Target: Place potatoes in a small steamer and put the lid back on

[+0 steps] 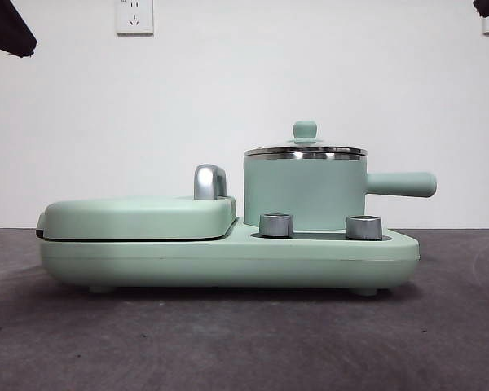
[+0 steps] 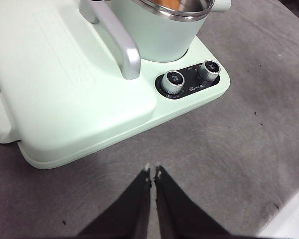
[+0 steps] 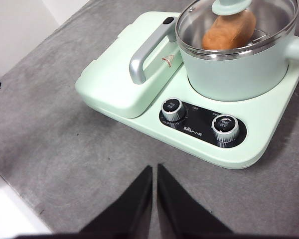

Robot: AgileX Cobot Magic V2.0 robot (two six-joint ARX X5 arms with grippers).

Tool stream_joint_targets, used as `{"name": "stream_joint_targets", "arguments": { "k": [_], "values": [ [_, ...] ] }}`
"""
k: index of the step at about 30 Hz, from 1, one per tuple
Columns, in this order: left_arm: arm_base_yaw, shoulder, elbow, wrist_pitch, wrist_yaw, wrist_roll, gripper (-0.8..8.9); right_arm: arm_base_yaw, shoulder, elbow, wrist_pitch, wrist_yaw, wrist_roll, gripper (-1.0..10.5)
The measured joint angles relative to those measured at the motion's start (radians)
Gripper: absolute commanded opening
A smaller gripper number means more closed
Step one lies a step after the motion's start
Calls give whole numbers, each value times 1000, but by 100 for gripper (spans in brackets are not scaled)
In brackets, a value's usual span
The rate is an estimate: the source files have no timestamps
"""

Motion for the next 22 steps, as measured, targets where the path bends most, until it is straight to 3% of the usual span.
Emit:
{"name": "stream_joint_targets", "arguments": {
  "k": [13, 22],
  "values": [
    [34, -89, -69, 65, 1, 0, 19, 0, 0, 0, 0, 0, 0, 10],
    [311, -439, -552, 535, 3, 6, 19, 0, 0, 0, 0, 0, 0, 10]
  ]
}}
